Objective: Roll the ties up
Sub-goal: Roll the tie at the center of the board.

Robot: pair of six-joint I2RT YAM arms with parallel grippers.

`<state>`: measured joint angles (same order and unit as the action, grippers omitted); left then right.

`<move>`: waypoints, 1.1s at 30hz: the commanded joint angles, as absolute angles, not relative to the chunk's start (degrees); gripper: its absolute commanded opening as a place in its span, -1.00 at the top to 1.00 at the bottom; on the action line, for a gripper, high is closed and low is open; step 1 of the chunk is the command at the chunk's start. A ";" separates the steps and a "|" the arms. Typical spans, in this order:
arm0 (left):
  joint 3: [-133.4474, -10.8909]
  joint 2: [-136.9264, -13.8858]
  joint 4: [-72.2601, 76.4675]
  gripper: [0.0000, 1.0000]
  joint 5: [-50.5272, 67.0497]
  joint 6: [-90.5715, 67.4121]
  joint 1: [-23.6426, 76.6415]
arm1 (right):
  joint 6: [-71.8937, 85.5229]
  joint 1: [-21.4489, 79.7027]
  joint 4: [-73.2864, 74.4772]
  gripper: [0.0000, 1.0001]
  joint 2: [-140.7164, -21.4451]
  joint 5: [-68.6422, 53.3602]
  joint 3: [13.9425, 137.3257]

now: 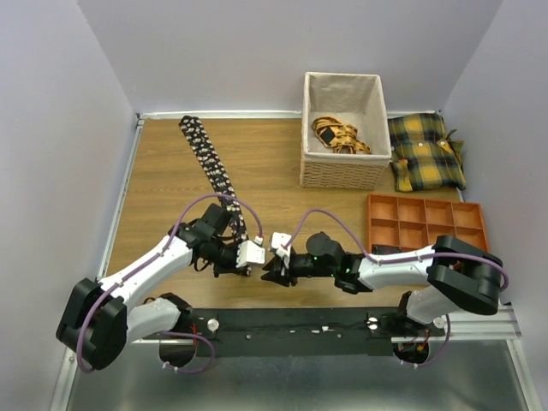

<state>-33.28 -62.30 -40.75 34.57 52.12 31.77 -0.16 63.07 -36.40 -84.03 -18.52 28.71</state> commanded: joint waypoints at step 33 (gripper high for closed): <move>-42.45 -75.68 -52.30 1.00 39.90 49.92 31.73 | -35.95 82.09 -52.20 0.15 -99.75 7.21 31.90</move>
